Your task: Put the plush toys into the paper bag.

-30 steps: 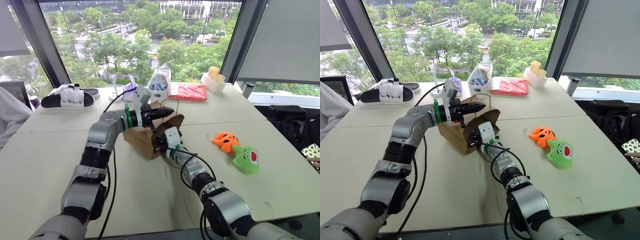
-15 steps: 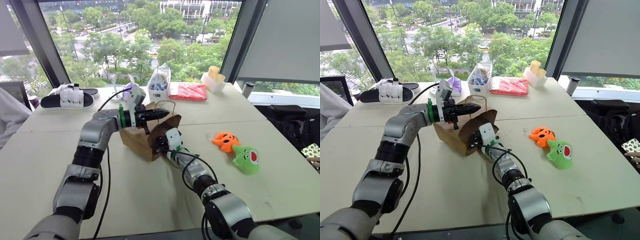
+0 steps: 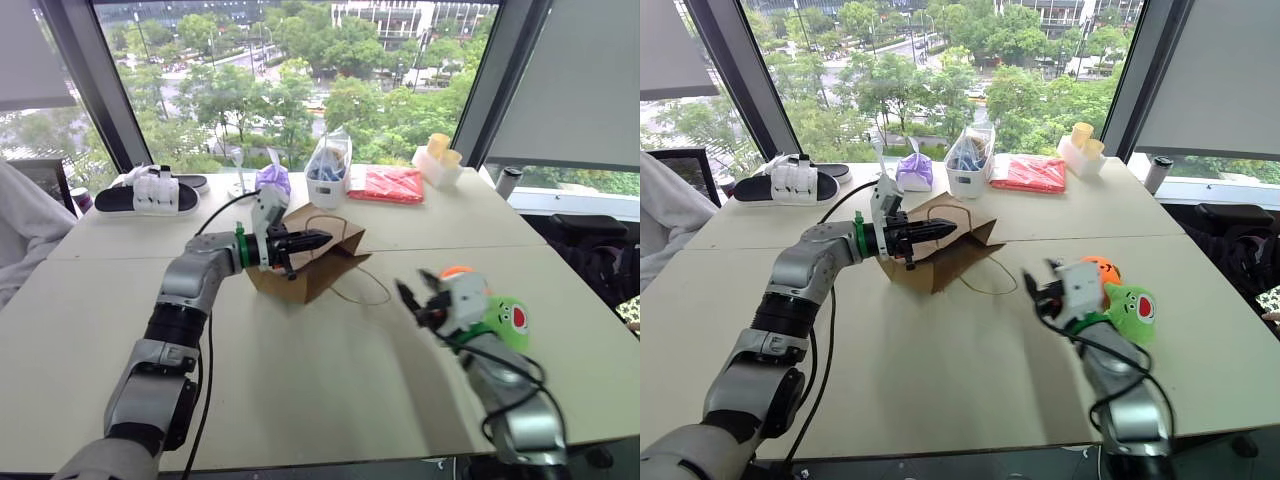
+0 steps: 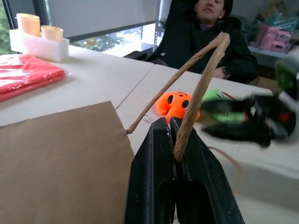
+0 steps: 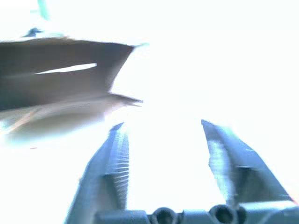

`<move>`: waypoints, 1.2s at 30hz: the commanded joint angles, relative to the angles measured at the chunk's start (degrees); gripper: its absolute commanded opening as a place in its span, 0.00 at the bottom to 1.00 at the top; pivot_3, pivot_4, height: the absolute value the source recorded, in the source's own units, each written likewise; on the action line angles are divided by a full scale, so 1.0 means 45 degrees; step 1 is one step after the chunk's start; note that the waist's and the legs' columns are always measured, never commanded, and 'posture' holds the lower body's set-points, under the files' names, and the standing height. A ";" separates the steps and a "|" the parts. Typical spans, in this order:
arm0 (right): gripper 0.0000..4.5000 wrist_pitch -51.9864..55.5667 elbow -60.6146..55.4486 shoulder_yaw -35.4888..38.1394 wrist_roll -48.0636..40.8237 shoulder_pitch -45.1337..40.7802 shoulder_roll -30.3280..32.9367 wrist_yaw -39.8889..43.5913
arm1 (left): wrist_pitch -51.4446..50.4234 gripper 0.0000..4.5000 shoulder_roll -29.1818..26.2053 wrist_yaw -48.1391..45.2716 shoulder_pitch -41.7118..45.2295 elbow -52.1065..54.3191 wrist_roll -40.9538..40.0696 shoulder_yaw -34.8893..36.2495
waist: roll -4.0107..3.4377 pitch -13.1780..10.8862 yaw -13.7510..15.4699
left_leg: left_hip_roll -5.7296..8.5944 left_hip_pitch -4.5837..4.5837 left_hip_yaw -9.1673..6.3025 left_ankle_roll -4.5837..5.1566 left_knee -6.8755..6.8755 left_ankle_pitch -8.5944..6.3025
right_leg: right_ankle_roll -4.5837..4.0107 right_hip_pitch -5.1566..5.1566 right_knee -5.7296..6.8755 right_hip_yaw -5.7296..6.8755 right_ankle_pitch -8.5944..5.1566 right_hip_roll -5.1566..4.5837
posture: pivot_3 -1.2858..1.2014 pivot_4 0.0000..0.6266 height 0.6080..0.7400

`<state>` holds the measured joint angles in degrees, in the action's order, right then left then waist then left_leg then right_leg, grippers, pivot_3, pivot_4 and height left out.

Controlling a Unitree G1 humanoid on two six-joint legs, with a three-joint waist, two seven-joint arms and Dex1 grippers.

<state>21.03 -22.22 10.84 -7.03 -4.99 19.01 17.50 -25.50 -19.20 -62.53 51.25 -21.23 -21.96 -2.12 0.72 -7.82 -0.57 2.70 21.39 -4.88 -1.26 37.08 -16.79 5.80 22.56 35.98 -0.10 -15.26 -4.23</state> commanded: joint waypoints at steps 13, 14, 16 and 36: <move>0.99 0.2554 0.0661 0.2043 0.1190 0.1527 0.2405 -0.0741 | 0.0400 0.00 0.0389 -0.0184 0.0476 0.0360 0.0015 -0.0244 | 0.0006 0.0001 -0.0030 | -0.0039 -0.0030 0.0019 0.0006 0.0002 -0.0001 | 0.0003 -0.0005 -0.0001 -0.0021 -0.0003 0.0039 | 0.52 0.24 1.00; 0.99 0.2913 0.0848 0.2098 0.0900 0.1233 0.2172 -0.0768 | 0.0398 0.00 0.0402 -0.0182 0.0477 0.0374 0.0018 -0.0260 | 0.0005 0.0001 -0.0027 | -0.0037 -0.0031 0.0021 0.0006 0.0004 -0.0001 | 0.0003 -0.0008 -0.0002 -0.0021 -0.0003 0.0037 | 0.52 0.24 1.00; 0.99 0.3747 0.1350 0.2233 0.0390 0.0584 0.1840 -0.0739 | 0.0379 0.00 0.0418 -0.0163 0.0462 0.0429 0.0016 -0.0288 | 0.0005 0.0001 -0.0033 | -0.0036 -0.0030 0.0019 0.0006 0.0005 -0.0001 | 0.0003 -0.0007 -0.0002 -0.0025 -0.0003 0.0035 | 0.52 0.24 1.00; 0.01 0.3318 -0.0982 0.3052 -0.1288 -0.0256 0.2862 0.0564 | 0.0581 0.00 0.0319 -0.0120 0.0594 0.0208 -0.0009 -0.0248 | -0.0002 -0.0003 -0.0054 | -0.0027 -0.0020 0.0025 0.0010 0.0003 -0.0004 | 0.0004 0.0003 -0.0002 -0.0038 -0.0003 0.0031 | 0.52 0.24 1.00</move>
<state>39.08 -22.68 23.14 -10.60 -4.88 30.55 17.13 -24.21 -17.64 -62.53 52.10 -20.53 -21.80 -3.68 0.71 -7.84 -0.81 2.56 21.29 -4.77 -1.21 37.09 -16.81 5.83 22.58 35.96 -0.27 -15.27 -4.06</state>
